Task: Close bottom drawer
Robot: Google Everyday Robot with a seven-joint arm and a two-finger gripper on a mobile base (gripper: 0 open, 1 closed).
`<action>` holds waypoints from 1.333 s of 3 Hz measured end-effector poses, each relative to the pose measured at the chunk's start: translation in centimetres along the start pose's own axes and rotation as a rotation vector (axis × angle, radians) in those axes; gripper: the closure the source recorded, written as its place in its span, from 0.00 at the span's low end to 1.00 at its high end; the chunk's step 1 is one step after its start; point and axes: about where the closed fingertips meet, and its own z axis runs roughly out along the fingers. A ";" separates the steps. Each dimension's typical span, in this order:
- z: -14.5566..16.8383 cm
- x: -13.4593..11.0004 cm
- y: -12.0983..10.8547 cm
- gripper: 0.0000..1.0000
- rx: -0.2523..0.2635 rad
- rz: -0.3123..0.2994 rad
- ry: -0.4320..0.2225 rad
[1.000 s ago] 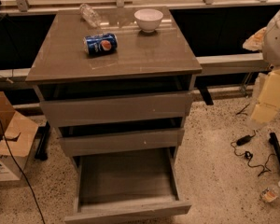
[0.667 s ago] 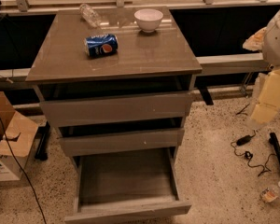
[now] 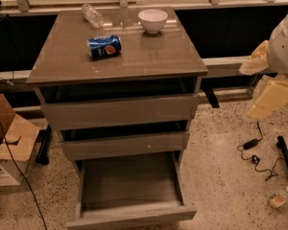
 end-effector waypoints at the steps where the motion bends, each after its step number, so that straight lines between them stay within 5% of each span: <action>1: 3.4 -0.7 1.6 0.58 -0.064 -0.057 -0.076; 3: 17.6 -1.0 7.4 1.00 -0.280 -0.082 -0.244; 4: 26.2 -0.8 9.5 1.00 -0.405 -0.032 -0.266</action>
Offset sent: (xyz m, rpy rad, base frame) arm -0.0295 0.0607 -0.1869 0.2990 0.2210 0.2620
